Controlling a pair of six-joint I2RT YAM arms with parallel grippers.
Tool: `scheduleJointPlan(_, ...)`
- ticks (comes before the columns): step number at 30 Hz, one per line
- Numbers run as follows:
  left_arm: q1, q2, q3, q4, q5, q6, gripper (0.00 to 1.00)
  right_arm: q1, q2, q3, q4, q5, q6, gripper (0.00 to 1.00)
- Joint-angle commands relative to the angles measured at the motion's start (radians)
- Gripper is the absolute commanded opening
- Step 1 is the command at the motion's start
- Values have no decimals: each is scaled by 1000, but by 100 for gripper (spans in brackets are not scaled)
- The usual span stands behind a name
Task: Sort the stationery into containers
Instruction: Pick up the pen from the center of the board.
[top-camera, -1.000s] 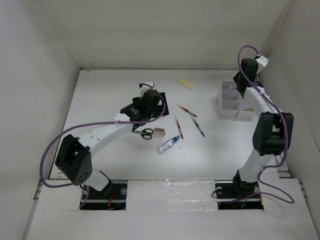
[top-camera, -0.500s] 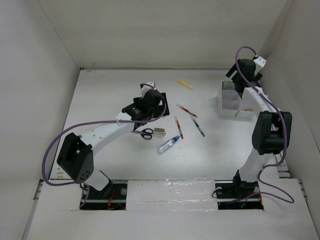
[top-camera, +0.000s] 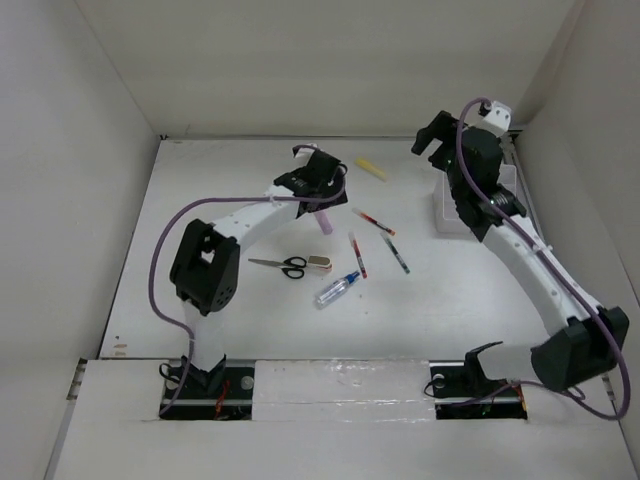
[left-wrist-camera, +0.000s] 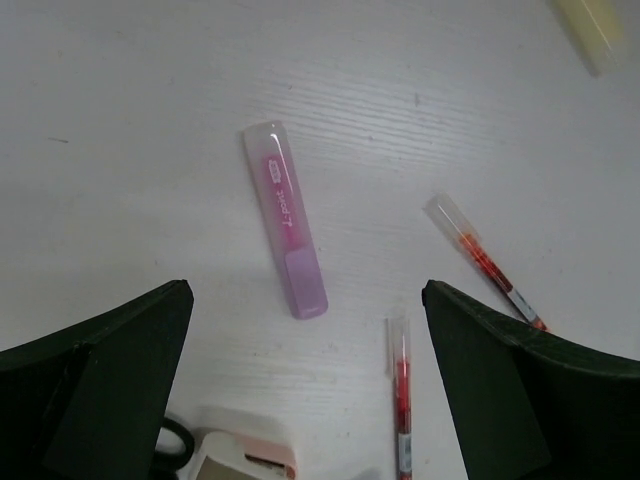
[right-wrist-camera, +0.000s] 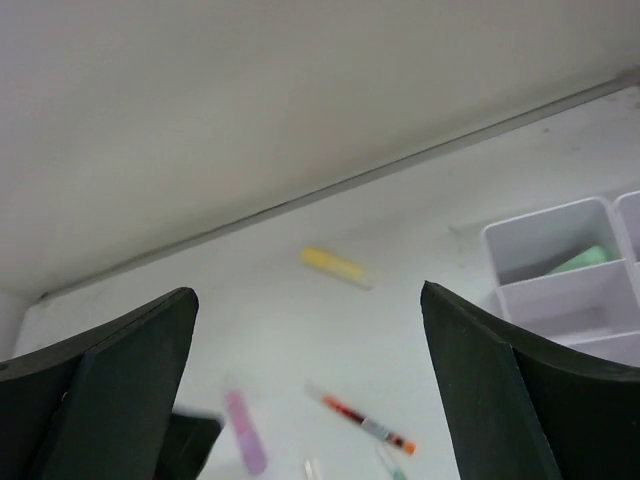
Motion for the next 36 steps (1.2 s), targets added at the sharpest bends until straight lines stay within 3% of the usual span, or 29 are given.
scheduleJointPlan(1,-1,119,146,-142,-21,-42,99,58,-84,-79,-3,-43,-16,99)
scheduleJointPlan(5,-1,193,235,-227,-32,-108,94,91,-167,-146,7,-115,-16,99)
scheduleJointPlan(16,-1,146,135,-164,-23,-122,94,121,-236,-206,-15,-164,-28,99)
scheduleJointPlan(18,-1,179,135,-164,-11,-122,85,121,-245,-215,-15,-189,-28,99)
scheduleJointPlan(23,-1,236,158,-185,15,-122,77,121,-256,-225,-15,-209,-28,99)
scheduleJointPlan(28,-1,275,187,-211,26,-143,55,131,-276,-225,-15,-218,-28,99)
scheduleJointPlan(34,-1,359,221,-230,46,-143,55,131,-286,-225,-24,-227,-28,99)
scheduleJointPlan(36,8,373,221,-230,58,-143,33,140,-296,-225,-24,-227,-28,99)
